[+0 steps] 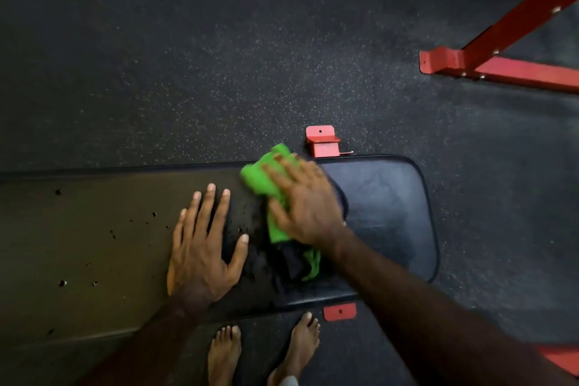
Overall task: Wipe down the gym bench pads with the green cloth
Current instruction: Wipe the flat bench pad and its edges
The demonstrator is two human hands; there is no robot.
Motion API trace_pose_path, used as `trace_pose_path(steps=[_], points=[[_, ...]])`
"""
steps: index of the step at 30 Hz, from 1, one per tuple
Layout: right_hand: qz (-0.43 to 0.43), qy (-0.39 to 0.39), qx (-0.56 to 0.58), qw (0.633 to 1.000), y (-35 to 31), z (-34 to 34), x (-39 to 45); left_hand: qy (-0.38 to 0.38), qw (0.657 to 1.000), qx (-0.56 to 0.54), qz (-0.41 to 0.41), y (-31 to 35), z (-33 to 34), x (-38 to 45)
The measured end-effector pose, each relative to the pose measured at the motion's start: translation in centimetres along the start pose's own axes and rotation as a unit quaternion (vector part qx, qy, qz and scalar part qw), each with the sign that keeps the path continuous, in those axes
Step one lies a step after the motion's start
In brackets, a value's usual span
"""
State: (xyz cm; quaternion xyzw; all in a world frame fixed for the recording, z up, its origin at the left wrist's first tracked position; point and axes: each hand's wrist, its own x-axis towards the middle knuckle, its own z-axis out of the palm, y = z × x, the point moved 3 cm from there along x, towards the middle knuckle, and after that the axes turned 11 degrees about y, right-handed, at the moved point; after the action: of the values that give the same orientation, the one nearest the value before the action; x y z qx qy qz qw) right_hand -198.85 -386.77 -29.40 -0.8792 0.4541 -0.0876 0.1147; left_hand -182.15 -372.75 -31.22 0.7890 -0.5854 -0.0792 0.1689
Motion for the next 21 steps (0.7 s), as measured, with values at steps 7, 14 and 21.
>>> trace_pose_path(steps=[7, 14, 21], points=[[0.209, 0.082, -0.041, 0.974, 0.7, -1.6, 2.5, 0.003, 1.0, 0.004, 0.004, -0.1, 0.2, 0.0], [0.155, 0.113, -0.035, 0.981, 6.8, -2.6, 0.1, -0.013, 1.0, 0.005, 0.003, 0.0, 0.0, 0.0], [0.027, 0.028, 0.016, 0.999, -2.7, -0.6, -4.0, 0.009, 1.0, -0.005, 0.002, 0.2, 0.0, 0.0]])
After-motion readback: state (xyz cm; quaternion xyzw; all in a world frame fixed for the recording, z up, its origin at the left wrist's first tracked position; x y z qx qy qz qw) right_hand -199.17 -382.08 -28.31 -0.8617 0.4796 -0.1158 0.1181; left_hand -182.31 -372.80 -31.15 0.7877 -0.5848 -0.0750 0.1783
